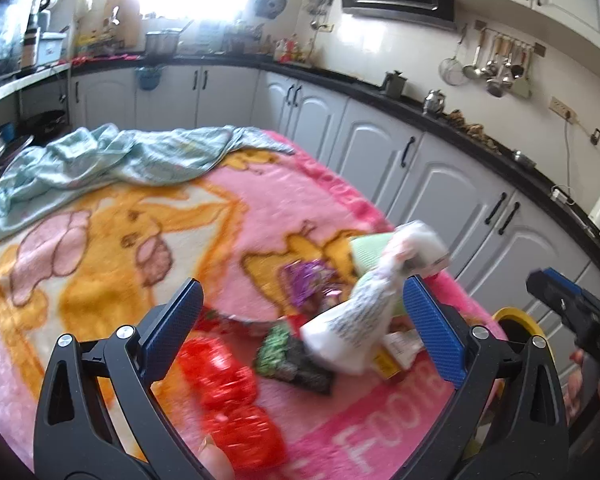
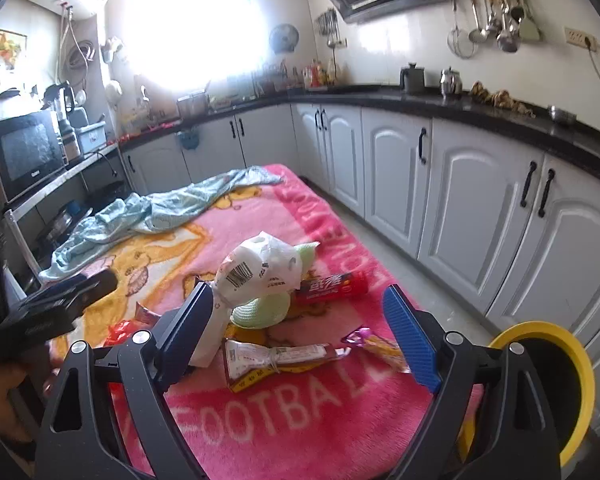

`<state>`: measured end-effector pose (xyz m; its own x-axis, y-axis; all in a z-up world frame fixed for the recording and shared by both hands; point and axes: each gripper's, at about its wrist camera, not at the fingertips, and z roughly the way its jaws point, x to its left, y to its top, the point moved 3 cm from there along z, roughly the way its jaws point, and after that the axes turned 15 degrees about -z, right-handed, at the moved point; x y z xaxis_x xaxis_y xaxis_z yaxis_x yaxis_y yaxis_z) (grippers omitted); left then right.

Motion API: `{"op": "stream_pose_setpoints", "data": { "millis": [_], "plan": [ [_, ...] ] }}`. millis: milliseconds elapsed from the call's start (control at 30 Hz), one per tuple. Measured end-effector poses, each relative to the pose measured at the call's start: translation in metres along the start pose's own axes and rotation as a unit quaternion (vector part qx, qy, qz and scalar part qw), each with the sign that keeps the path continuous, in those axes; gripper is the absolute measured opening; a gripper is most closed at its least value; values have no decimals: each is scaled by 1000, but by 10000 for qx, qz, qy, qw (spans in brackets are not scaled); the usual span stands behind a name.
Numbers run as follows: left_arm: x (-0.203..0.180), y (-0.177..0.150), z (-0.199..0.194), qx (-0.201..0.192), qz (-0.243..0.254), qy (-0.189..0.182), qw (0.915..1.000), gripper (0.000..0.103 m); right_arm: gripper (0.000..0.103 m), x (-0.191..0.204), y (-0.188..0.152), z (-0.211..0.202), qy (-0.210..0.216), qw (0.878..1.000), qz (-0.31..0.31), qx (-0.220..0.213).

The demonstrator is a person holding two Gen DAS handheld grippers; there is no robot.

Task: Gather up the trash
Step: 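Grasp the red plastic bag with the left tool while the right tool grasps the white bottle, then carry the red bag and white bottle over the bin and release both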

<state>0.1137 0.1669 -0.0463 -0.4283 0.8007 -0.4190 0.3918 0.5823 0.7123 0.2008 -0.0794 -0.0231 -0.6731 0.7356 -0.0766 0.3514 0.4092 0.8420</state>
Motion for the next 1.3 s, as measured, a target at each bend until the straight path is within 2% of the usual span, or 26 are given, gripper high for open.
{"op": "stream_pose_setpoints", "data": {
  "millis": [300,600,667,733,767,833,867,933,1000,1100,1300],
  "plan": [
    [43,-15,13,434,-365,194,9982,92,84,1,7,69,587,9951,619,499],
    [63,-32,31,944,-788,63,9924,92,84,-11,10,126,905,9779,1658,896],
    [64,-35,34,1031,-822,44,9913,90,80,-15,8,129,1054,9722,1875,930],
    [67,-41,38,1149,-857,42,9897,86,64,-16,6,132,1266,9669,1996,960],
    [67,-43,39,1192,-865,39,9891,83,61,-17,8,134,1350,9652,2018,968],
    [70,-48,43,1281,-849,75,9881,77,46,-17,9,133,1470,9638,1996,981],
    [72,-51,44,1319,-850,104,9876,71,45,-16,10,131,1507,9635,1993,960],
    [76,-54,46,1382,-902,127,9862,64,35,-16,11,127,1589,9629,1974,927],
    [79,-55,45,1412,-917,129,9856,50,28,-16,13,121,1612,9647,1900,854],
    [83,-54,42,1395,-937,112,9857,34,24,-14,17,109,1667,9674,1779,692],
    [76,-46,28,1269,-842,-62,9883,31,22,-6,27,82,1657,9746,1453,406]
  ]
}}
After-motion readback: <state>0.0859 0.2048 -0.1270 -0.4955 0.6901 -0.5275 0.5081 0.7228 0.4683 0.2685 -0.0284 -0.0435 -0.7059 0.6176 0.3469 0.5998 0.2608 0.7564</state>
